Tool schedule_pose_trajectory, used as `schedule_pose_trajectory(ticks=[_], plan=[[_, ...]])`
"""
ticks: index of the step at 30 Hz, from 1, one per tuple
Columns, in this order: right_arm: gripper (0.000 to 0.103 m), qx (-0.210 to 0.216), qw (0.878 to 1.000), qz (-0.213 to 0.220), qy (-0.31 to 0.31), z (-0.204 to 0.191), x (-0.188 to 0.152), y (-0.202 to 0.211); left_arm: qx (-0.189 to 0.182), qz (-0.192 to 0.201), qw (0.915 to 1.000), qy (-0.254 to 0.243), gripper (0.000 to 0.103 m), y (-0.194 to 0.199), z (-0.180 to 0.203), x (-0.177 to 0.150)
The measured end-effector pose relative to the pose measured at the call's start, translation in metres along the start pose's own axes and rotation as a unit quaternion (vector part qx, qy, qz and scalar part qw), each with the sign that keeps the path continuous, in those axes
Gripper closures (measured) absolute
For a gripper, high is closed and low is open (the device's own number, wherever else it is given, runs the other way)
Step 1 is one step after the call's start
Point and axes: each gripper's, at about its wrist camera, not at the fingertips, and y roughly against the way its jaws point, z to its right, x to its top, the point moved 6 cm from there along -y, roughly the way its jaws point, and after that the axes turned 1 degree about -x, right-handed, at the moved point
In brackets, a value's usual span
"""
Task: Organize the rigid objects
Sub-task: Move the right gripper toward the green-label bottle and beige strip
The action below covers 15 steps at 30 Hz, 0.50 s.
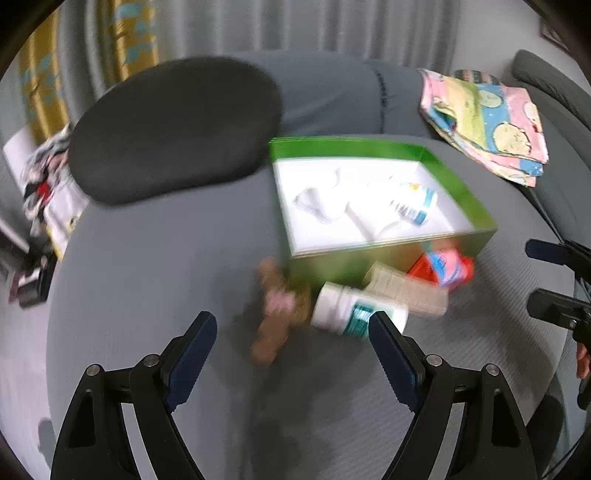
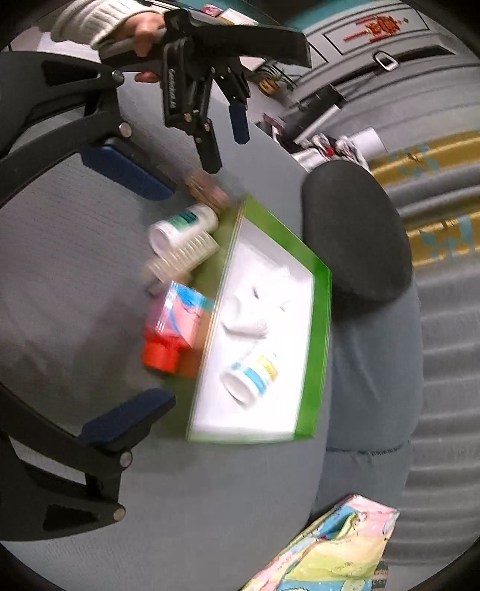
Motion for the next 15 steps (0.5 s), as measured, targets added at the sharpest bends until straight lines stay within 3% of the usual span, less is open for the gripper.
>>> schedule_pose_trajectory(ticks=[8, 15], plan=[[0.002, 0.038, 0.998, -0.038, 0.016, -0.042, -0.033, -0.021, 0.029, -0.052, 0.9977, 0.03, 0.018, -0.01, -0.036, -0.052], [0.002, 0.078, 0.995, -0.059, -0.031, -0.063, -0.037, -0.047, 0.012, -0.063, 0.9978, 0.019, 0.018, -0.022, -0.029, -0.062]])
